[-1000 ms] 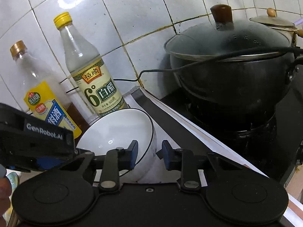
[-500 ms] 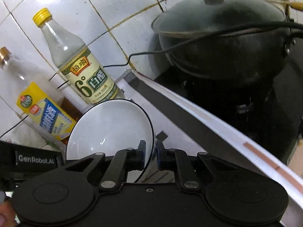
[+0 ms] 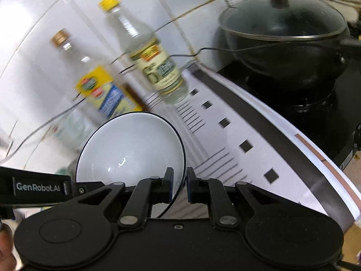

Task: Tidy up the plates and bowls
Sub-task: 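Carry the bowl with the left gripper and nest it into the first bowl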

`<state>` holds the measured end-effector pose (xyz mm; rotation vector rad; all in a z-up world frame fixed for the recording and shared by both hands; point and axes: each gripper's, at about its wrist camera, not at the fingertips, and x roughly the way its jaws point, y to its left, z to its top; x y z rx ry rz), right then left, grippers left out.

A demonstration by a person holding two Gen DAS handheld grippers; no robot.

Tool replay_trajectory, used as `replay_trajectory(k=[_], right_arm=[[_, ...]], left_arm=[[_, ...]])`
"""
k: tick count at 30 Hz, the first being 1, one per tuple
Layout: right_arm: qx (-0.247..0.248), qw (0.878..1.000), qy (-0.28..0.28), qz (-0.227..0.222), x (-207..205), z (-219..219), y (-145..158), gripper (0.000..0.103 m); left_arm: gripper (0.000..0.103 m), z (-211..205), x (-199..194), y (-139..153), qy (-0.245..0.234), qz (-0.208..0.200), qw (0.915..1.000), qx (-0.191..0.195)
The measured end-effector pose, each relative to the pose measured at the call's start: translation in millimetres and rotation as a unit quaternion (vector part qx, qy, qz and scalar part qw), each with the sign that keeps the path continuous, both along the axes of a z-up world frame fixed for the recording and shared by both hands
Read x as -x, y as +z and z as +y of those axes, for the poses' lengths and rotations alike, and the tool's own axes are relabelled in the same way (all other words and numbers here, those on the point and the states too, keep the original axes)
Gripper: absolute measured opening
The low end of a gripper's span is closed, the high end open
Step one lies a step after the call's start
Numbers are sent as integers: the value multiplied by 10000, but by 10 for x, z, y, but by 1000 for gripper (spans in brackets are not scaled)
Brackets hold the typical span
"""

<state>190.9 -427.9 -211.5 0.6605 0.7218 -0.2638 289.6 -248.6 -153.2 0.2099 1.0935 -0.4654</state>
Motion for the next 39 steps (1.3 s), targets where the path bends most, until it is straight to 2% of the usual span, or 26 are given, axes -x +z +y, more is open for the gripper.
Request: replay_trajectory(k=[9,19,25,30,33,39], right_arm=[[-17,9979,626,-143,294,293,386,15],[318,9884,1448,-335,412,739,685,16],[570,9809,1824,-368,339,992,654,16],[721,9750,2082,-271,257,1139,490,16],[899,9691,2287,-217,176,1213,407,16],[954,9656,2419,56,-30,1255,276,15]], left_arm=[[10,496,459,379,237,-205,9995,39],[11,1133,637,532,656,-118,9973,317],[11,1386,602,401,960,114,9945,412],[11,1580,499,112,1211,616,9893,532],[11,1620,426,-67,1328,933,9854,522],[12,1633,278,-228,1349,1203,9824,469]])
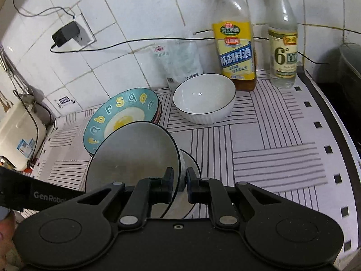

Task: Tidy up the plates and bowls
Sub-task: 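Carry the bowl with the left gripper and nest it into the first bowl, then grasp the rim of the last white bowl by the bottles with the left gripper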

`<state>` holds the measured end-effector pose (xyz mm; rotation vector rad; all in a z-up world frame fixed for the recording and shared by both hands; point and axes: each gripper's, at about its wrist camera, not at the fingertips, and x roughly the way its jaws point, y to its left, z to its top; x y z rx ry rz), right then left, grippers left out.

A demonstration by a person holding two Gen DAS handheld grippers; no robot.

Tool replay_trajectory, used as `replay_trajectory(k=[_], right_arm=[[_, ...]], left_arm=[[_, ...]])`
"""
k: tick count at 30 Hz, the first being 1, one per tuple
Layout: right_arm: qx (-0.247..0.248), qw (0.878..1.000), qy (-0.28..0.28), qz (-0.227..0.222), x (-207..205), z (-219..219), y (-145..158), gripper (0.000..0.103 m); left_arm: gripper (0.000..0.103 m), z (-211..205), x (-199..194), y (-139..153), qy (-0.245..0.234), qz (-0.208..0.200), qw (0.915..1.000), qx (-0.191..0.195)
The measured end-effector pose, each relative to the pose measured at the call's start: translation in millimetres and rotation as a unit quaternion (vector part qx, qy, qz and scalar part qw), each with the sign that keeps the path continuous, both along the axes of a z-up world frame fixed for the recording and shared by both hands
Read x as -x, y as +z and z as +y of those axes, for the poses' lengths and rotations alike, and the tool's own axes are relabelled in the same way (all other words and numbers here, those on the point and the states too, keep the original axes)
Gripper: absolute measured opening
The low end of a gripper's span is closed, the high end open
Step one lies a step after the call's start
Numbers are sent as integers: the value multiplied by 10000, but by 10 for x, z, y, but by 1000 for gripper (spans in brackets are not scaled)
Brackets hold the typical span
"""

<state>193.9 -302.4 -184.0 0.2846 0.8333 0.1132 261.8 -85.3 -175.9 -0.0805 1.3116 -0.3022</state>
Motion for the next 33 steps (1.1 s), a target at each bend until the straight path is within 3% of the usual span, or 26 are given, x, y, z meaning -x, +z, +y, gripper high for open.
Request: replay_trajectory(k=[7,19,24,27,33], right_arm=[[557,9979,328,-99,-54,115,-42,15],[1736,9806,827,-393,-99,288,-169,16],[1697,9808,859,-427,-105,256,-237,18],[1574,9824,918,-410,-65,220,-179,19],[896,9891,903,-745,128,-91,138,31]], left_arm=[[15,-17,-110,-124,93,409,9991,43],[17,-120,-151,-207,24,406,9991,-121],[19,-109,-155,-191,64,346,9993,-109],[26,-104,-145,-74,-63,189,9997,-162],[37,-27,-155,311,-380,-295,9988,72]])
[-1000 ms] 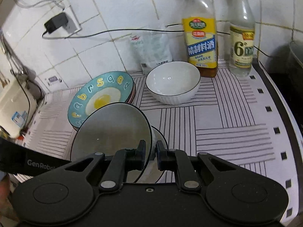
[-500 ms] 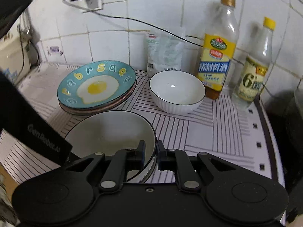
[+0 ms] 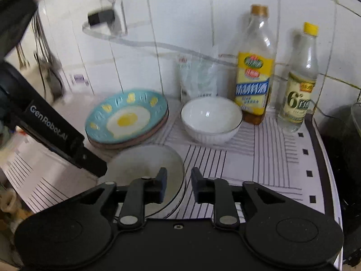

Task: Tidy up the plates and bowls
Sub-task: 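Grasp the rim of the last white bowl by the bottles with the left gripper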

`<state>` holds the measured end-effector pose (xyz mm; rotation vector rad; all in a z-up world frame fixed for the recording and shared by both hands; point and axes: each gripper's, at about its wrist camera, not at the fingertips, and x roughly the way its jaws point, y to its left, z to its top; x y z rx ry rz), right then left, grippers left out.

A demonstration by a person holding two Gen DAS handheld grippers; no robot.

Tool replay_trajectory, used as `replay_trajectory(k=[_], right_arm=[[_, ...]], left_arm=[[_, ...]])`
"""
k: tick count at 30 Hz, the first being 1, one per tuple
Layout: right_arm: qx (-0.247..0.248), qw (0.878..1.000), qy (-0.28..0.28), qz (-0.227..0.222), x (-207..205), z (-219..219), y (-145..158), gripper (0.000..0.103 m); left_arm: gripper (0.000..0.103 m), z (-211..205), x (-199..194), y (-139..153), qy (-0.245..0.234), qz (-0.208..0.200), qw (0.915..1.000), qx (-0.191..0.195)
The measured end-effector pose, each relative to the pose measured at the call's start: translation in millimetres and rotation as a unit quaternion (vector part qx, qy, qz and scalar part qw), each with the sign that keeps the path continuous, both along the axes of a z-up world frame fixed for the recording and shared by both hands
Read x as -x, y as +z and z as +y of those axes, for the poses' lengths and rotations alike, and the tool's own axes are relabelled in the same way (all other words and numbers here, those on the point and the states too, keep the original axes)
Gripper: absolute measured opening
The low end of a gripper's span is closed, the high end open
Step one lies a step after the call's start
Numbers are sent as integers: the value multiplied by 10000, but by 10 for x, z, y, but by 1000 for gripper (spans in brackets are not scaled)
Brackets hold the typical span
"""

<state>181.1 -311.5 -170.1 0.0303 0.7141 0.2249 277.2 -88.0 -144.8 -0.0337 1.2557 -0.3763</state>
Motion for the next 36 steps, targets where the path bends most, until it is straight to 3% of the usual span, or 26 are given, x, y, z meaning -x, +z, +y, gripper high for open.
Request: replay_trajectory(k=[7,19,24,28,36], right_arm=[[-389,9984,-252,-334,-39,-387,261,48],[-693,9951,-687,-182,-458,-571,207,55],[-758,9946,-705,13,-783,-602,-31,55],[-920,9925,-775,203,-1069,-636,-242,55],[-1320,9836,-1110,521,-1350,-697,-595,55]], left_arm=[[41,-16,-171,253,-147,-532,9974,457],[45,-210,-619,329,-702,-1210,9888,513],[45,-371,-849,190,-909,-1480,9844,265],[46,-604,-909,124,-1326,-2000,9703,-297],[44,-852,-1360,-267,-1464,-1467,9778,-317]])
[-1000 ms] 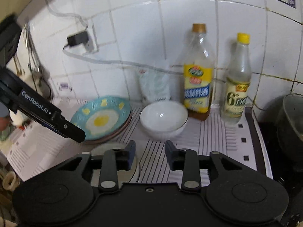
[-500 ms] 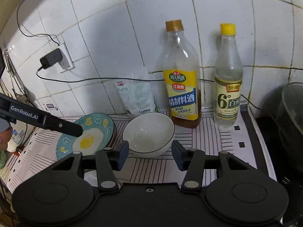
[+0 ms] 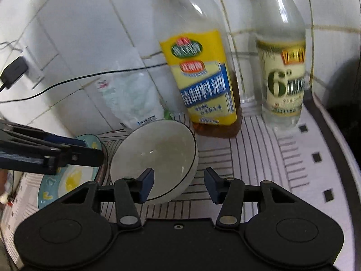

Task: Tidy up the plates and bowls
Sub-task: 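Grasp the rim of the last white bowl by the bottles with the left gripper, then carry the bowl with the left gripper and nest it onto the two bowls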

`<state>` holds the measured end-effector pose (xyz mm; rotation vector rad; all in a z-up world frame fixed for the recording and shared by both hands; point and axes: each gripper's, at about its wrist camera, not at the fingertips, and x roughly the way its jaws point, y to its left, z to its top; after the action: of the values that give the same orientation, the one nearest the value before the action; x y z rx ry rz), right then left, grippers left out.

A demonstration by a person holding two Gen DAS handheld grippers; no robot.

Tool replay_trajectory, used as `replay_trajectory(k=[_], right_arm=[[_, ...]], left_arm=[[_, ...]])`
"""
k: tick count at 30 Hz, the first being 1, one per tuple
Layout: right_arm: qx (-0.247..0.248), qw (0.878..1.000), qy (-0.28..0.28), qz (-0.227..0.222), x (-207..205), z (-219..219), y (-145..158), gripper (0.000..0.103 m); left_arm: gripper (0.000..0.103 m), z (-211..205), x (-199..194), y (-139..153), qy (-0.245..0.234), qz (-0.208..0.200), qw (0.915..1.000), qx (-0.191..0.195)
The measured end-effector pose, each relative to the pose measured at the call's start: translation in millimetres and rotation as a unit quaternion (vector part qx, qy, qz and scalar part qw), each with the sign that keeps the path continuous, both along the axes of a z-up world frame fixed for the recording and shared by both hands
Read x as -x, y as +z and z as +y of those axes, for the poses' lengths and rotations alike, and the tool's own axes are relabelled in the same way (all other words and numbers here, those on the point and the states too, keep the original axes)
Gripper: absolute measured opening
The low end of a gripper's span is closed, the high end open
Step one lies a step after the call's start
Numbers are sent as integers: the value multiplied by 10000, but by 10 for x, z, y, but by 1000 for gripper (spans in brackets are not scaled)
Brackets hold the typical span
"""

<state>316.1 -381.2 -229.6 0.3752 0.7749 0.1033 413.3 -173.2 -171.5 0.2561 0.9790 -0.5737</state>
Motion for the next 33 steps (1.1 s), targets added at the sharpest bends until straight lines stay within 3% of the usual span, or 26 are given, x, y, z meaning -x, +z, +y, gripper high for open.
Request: replay_trajectory(k=[3,10,13,14,16,19,24,27,33], right_arm=[[-377,9992,-94,95,-34,-28,-106,54],[-1038,9918,-644,361,-37,-111,-289,28],[-951,9904,-911,419,-12,-114,-310,21],[-963,9896,-974,439,-9,-126,-324,18],[-1093,9874,-1066,414,8,-149,-347,16],[-1041,9866,-1169,458,-8,-132,-342,14],[-1119,9839,-1300,497,40,-158,-244,11],[-1362,9816,-1282,399,144,-187,-92,11],[-1239,9862,-1071,229,376,-76,330,12]], left_arm=[[44,-80,-149,-153,-89,155,9998,-70],[38,-156,-253,-357,-171,278,9992,-235],[35,-126,-278,-373,-264,256,9992,-165],[32,-116,-284,-373,-298,287,9991,-106],[15,-122,-274,-365,-420,435,9982,13],[15,-169,-160,-347,-464,301,9984,-75],[16,-107,41,-140,-428,181,9989,35],[16,-25,129,29,-358,236,9990,93],[16,84,380,342,-314,258,9992,-58]])
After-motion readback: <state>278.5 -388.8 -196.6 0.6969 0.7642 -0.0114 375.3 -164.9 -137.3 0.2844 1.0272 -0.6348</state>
